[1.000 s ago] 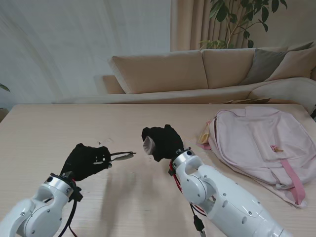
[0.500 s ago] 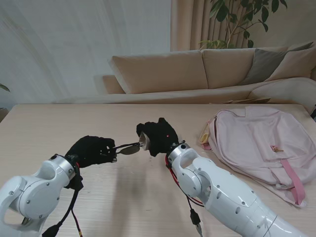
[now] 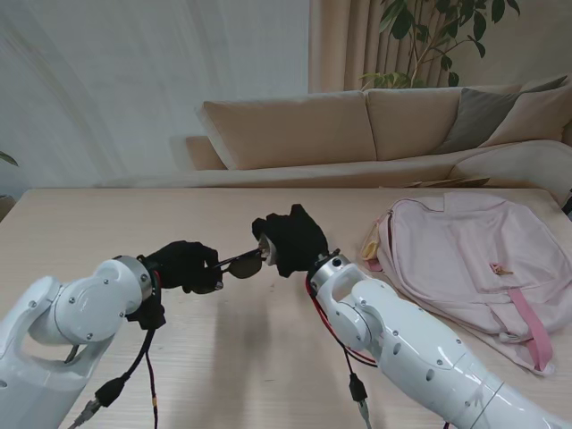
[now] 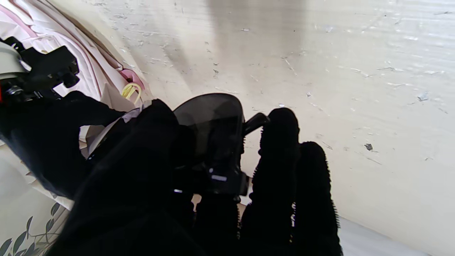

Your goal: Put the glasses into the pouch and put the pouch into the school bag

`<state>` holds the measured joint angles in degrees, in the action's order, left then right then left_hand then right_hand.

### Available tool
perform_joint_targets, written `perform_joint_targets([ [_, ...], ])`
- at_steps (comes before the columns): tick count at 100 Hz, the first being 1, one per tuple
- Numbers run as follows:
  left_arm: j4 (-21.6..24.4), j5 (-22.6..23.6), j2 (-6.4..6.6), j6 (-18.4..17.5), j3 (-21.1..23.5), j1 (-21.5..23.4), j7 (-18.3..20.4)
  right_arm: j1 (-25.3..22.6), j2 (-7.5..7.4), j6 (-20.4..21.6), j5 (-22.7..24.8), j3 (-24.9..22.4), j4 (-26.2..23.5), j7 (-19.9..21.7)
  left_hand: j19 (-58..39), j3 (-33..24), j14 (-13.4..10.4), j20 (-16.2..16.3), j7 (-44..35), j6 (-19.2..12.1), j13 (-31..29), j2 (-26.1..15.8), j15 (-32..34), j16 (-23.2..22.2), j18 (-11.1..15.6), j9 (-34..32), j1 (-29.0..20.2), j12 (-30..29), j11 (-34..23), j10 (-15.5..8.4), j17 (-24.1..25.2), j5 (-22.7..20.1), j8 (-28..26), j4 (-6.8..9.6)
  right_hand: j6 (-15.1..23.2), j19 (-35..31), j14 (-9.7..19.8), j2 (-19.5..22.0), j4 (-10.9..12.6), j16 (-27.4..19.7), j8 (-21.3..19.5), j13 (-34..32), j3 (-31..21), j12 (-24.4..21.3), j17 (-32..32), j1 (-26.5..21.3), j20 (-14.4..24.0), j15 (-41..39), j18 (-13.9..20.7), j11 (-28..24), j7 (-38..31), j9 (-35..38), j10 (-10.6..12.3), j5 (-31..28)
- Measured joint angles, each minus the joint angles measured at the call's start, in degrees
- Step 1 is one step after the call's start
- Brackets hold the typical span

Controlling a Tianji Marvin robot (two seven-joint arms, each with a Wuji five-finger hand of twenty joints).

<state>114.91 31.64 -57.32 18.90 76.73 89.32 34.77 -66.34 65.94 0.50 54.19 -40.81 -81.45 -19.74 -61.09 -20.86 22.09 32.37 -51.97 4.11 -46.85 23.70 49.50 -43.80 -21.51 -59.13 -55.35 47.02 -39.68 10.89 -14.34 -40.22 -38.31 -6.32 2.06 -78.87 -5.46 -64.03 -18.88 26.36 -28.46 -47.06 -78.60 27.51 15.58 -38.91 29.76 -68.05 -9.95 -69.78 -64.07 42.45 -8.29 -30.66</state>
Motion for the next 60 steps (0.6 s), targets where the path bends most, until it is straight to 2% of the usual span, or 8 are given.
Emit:
perform_joint_targets([
  [9,-1.07,0.00,0.09,-0.12,-0.64,-0.80,-0.33,0.26,-0.08,0.02,0.71,0.12,0.22,-0.55,-0.04,-0.01,0.16,0.01,0.00,0.05,-0.60,0.05,0.14,-0.04,-0.39,-0.02,0.01,0.00,0.00,0.01,-0.14,-0.04,0.21,-0.01,-0.41,0.00,-0.05,0.00,0.00,0.01,0.00,0.00,0.00,0.00,-0.08,0.00,0.02,0.00,0.00,-0.04,0.01,-0.04,-0.26,0.00],
  [20,-3.09,-2.74,0.11,0.13,-1.50,-2.16,-0.50,0.98,-0.42,0.92,3.39,0.76,0.71,-1.45,-0.48,-0.09,0.17,0.04,0.00,0.06,-0.60,0.06,0.14,-0.14,-0.42,-0.03,0.01,0.00,-0.01,0.04,-0.14,-0.05,0.21,-0.01,-0.43,-0.02,-0.05,0.00,0.00,0.06,0.00,0.00,0.00,0.00,-0.10,0.00,0.03,0.00,0.00,-0.09,0.01,-0.08,-0.27,0.00],
  [35,-4.59,-5.00,0.11,1.67,-2.60,-3.50,-1.09,1.86,-0.87,2.29,4.22,1.55,0.88,-1.83,-0.58,-1.93,0.80,0.49,-0.25,1.24,-1.28,0.67,0.33,-0.66,-0.47,-1.28,0.66,0.00,-0.58,0.65,-0.45,-0.25,0.22,-0.02,-0.44,-0.04,-0.05,0.00,0.00,0.10,0.00,0.00,0.00,0.00,-0.12,0.00,0.04,-0.01,0.00,-0.68,0.01,-0.67,-0.30,0.00],
  [50,-5.15,-5.01,0.09,2.62,-3.52,-4.44,-1.63,2.59,-1.28,3.34,6.36,2.35,0.89,-2.41,-0.61,-4.00,0.90,0.60,-0.61,1.88,-1.94,1.48,0.67,-0.67,-0.50,-2.13,1.35,0.00,-0.60,1.20,-0.93,-0.78,0.48,-0.56,-0.44,-0.12,-0.05,0.00,0.00,0.12,0.00,0.00,-0.01,0.00,-0.15,0.00,0.06,-0.01,0.00,-0.69,0.01,-0.67,-0.30,0.01],
  [60,-5.69,-9.97,-0.11,3.86,-3.57,-4.65,-4.27,2.90,-1.61,3.61,7.11,3.00,0.82,-2.41,-0.62,-4.70,1.40,0.60,-0.61,2.49,-1.94,1.75,0.68,-0.67,-0.56,-2.42,1.38,0.09,-0.72,1.55,-0.94,-1.29,0.97,-0.58,-0.48,-0.64,-0.05,0.03,0.00,0.13,0.00,0.00,-0.02,0.00,-0.20,0.00,0.06,-0.03,0.00,-0.71,0.01,-0.67,-0.30,0.01],
])
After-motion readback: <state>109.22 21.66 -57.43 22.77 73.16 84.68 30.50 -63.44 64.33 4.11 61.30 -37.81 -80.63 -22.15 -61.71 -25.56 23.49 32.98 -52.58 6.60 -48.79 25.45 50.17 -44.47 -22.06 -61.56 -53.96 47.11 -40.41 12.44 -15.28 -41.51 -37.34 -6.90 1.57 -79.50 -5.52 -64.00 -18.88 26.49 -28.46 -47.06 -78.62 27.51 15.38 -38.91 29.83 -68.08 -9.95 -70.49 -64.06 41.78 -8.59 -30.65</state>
